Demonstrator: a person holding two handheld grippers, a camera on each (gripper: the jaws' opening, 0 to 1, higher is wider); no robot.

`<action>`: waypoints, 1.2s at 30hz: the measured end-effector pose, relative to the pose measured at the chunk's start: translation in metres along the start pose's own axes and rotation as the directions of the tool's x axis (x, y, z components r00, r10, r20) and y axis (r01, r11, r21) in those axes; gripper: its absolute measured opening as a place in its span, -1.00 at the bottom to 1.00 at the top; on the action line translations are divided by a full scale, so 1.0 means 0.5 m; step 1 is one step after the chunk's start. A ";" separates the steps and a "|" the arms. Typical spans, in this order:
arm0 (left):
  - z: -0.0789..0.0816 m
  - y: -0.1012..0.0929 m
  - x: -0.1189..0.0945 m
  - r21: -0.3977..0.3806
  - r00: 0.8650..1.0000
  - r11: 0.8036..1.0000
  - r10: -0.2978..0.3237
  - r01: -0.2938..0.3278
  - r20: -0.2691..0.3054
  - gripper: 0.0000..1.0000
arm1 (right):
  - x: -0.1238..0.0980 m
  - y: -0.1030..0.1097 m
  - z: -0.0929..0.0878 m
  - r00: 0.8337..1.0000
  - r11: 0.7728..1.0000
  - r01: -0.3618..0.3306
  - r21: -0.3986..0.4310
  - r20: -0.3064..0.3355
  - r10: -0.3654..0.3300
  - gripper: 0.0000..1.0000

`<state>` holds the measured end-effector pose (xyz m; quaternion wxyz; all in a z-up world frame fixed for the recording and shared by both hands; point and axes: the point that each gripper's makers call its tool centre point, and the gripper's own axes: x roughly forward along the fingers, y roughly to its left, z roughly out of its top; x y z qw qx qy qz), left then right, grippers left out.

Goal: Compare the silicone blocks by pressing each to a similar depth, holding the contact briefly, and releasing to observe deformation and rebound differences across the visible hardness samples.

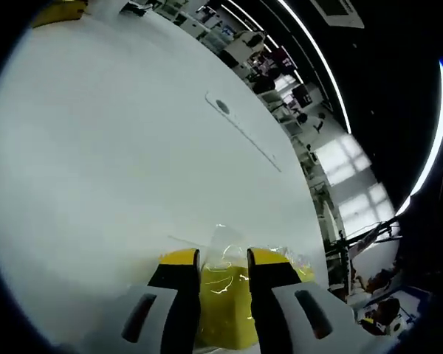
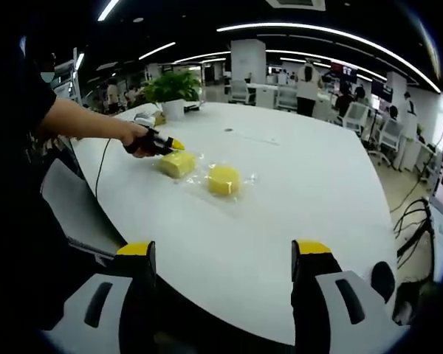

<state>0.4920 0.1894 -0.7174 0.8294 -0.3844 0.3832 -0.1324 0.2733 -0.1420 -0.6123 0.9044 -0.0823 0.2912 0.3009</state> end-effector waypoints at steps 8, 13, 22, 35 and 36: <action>0.003 -0.013 -0.002 -0.018 0.997 0.998 -0.064 0.064 0.033 -0.83 | -0.005 0.003 -0.015 1.000 1.000 0.007 -0.004 -0.024 -0.007 0.30; 0.000 -0.027 -0.007 -0.045 0.994 0.994 -0.101 0.103 0.047 -0.91 | -0.007 0.006 -0.019 0.999 1.000 0.008 -0.009 -0.031 -0.009 0.28; 0.001 -0.065 -0.022 0.042 0.985 0.985 -0.169 0.167 0.046 -1.00 | -0.010 0.009 -0.023 0.999 1.000 0.009 -0.012 -0.040 -0.010 0.26; -0.007 -0.143 -0.064 0.219 0.963 0.940 -0.268 0.260 0.008 -1.00 | -0.010 0.012 -0.012 1.000 1.000 -0.005 -0.022 -0.021 0.004 0.25; -0.009 -0.150 -0.070 0.229 0.962 0.937 -0.272 0.264 0.004 -1.00 | -0.010 0.013 -0.012 1.000 1.000 -0.007 -0.022 -0.020 0.006 0.24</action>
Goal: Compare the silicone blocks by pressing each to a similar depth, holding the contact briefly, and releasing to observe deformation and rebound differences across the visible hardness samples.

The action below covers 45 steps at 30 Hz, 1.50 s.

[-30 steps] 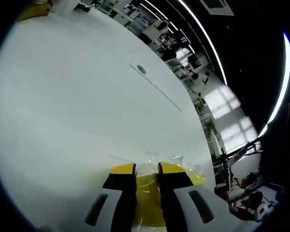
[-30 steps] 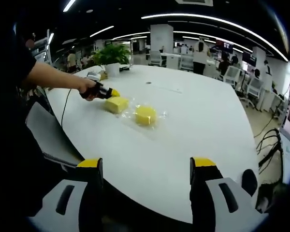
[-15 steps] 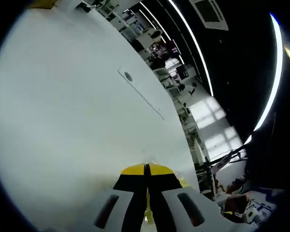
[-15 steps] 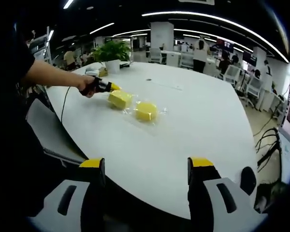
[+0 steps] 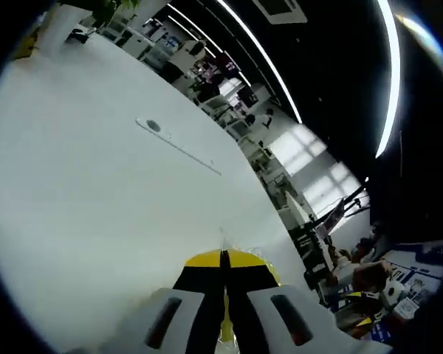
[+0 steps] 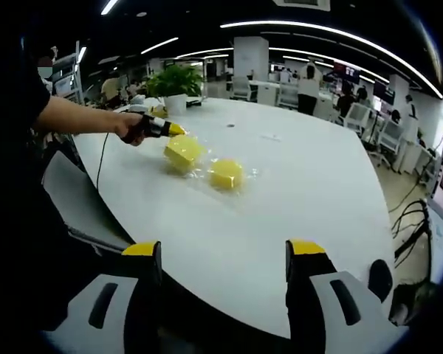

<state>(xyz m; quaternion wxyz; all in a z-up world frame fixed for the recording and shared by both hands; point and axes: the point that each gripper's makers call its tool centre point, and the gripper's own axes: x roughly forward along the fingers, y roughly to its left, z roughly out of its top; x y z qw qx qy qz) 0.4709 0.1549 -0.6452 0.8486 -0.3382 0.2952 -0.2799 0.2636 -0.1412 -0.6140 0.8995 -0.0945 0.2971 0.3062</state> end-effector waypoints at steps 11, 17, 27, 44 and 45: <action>0.007 -0.094 -0.070 0.299 0.998 0.952 -0.047 0.059 -0.048 -1.00 | 0.006 0.005 0.023 0.998 0.999 -0.036 -0.002 0.054 0.036 0.25; 0.022 -0.116 -0.112 0.383 0.998 0.922 -0.043 0.055 -0.039 -1.00 | 0.013 0.011 0.038 0.996 0.998 -0.059 -0.016 0.073 0.060 0.24; 0.057 -0.223 -0.169 0.498 0.992 0.861 -0.126 0.103 0.013 -1.00 | 0.013 0.039 0.056 0.990 0.994 -0.097 -0.054 0.093 0.101 0.23; 0.106 -0.483 -0.200 0.696 0.942 0.680 -0.335 0.231 0.013 -1.00 | -0.005 0.060 0.106 0.981 0.978 -0.137 -0.158 0.113 0.156 0.23; 0.107 -0.491 -0.200 0.699 0.941 0.676 -0.339 0.233 0.014 -1.00 | -0.007 0.061 0.107 0.981 0.977 -0.138 -0.163 0.113 0.158 0.23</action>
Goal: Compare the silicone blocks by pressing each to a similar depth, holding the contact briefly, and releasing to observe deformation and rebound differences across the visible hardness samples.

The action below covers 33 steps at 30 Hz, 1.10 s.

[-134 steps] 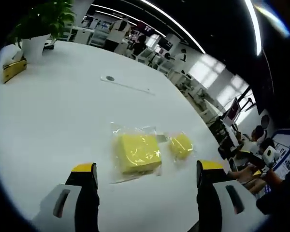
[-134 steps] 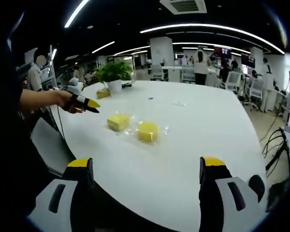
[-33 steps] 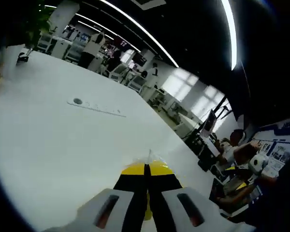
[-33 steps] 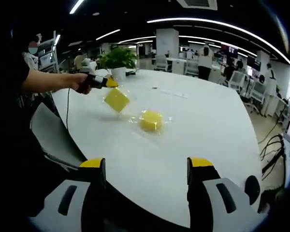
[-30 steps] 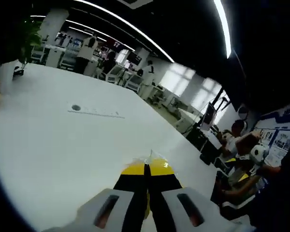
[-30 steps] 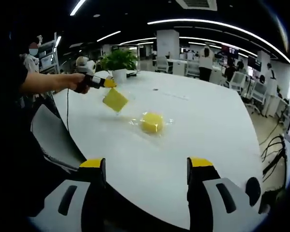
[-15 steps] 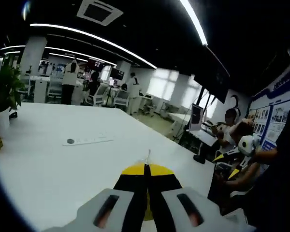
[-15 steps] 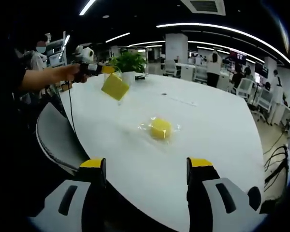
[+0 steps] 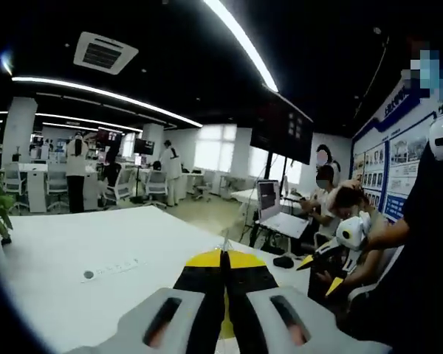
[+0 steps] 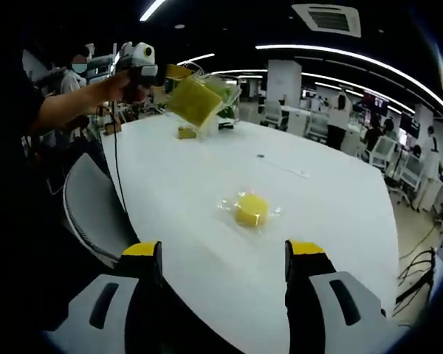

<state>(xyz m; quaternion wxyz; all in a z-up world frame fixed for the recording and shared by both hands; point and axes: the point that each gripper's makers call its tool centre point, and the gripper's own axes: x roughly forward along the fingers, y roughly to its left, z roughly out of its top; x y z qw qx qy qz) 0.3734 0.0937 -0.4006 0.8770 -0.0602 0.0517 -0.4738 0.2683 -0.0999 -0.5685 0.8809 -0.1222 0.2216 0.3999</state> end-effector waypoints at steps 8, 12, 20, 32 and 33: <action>0.045 -0.050 0.032 0.042 0.998 0.997 -0.065 0.064 0.025 -1.00 | -0.019 -0.002 -0.017 1.000 1.000 0.010 -0.019 -0.004 -0.010 0.23; 0.046 -0.082 0.044 -0.014 0.991 0.991 -0.134 0.135 0.016 -1.00 | -0.025 0.006 -0.014 0.999 0.999 -0.032 -0.011 0.005 0.032 0.27; 0.055 -0.099 0.055 0.022 0.987 0.987 -0.161 0.160 0.010 -1.00 | -0.028 0.018 0.045 0.990 0.994 -0.111 -0.024 0.086 0.112 0.47; 0.076 -0.119 0.064 0.030 0.981 0.981 -0.191 0.190 0.016 -1.00 | -0.018 0.005 0.126 0.958 0.980 -0.195 0.024 0.221 0.186 0.69; 0.077 -0.124 0.064 0.038 0.980 0.980 -0.197 0.196 0.016 -1.00 | -0.017 0.002 0.136 0.957 0.981 -0.195 0.008 0.222 0.188 0.68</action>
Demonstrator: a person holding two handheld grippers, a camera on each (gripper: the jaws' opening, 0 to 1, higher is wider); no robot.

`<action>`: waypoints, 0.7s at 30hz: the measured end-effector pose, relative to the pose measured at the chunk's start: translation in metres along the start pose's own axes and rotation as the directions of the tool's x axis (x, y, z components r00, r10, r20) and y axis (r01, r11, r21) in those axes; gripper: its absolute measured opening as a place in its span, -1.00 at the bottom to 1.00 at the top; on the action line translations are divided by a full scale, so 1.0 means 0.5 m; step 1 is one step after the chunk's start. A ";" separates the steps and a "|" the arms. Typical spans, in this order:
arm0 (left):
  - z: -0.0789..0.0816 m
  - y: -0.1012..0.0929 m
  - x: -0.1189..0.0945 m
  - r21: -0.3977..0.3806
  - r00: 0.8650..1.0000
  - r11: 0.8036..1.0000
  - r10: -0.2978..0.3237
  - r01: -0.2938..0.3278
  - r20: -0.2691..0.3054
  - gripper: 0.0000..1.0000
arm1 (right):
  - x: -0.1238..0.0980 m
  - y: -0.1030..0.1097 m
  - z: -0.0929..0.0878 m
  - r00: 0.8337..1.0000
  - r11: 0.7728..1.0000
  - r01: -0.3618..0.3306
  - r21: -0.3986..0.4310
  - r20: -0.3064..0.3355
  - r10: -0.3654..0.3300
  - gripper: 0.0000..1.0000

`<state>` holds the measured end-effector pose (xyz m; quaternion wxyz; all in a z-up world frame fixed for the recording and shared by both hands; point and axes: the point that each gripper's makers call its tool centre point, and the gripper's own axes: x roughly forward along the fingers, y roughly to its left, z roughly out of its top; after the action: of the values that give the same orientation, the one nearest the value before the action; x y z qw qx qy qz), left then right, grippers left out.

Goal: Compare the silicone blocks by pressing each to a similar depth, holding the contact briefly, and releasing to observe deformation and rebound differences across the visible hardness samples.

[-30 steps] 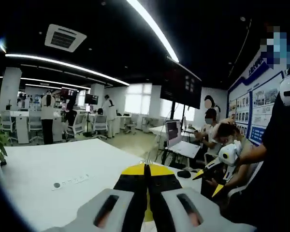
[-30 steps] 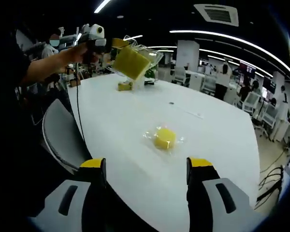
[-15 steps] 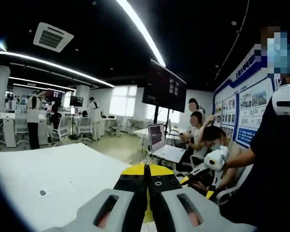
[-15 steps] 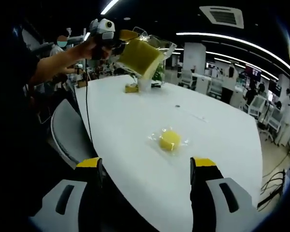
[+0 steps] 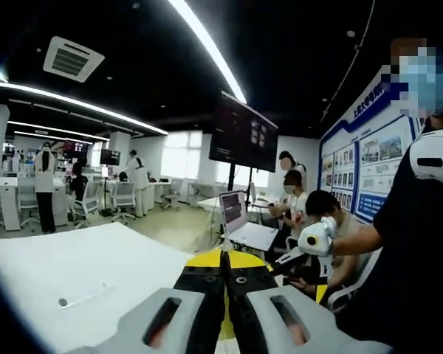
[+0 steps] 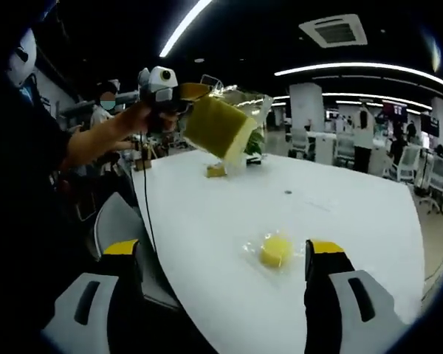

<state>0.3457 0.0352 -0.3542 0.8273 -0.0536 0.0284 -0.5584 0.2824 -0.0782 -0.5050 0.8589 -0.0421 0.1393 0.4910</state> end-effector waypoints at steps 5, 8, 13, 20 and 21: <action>0.000 -0.015 0.003 0.002 1.000 1.000 -0.030 0.030 -0.004 -1.00 | 0.011 -0.025 0.030 0.999 0.989 -0.010 -0.148 -0.049 0.003 0.60; 0.004 -0.024 0.004 -0.017 0.999 0.999 -0.047 0.047 0.007 -1.00 | 0.023 -0.042 0.056 0.999 0.969 -0.003 -0.248 -0.052 -0.011 0.45; 0.012 -0.051 0.013 0.004 0.996 0.996 -0.087 0.087 0.003 -1.00 | 0.055 -0.044 0.116 0.999 0.975 -0.039 -0.218 -0.003 0.039 0.48; 0.006 -0.076 0.024 -0.002 0.990 0.990 -0.142 0.142 -0.011 -1.00 | 0.103 -0.044 0.211 0.984 0.980 -0.130 -0.151 0.103 0.147 0.36; 0.005 -0.077 0.025 0.000 0.989 0.989 -0.145 0.145 -0.014 -1.00 | 0.109 -0.042 0.216 0.980 0.978 -0.150 -0.146 0.108 0.166 0.33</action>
<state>0.3149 0.0096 -0.3467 0.7843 -0.0511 0.0298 -0.6176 0.3477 -0.0210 -0.4183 0.8189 -0.0603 0.0566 0.5680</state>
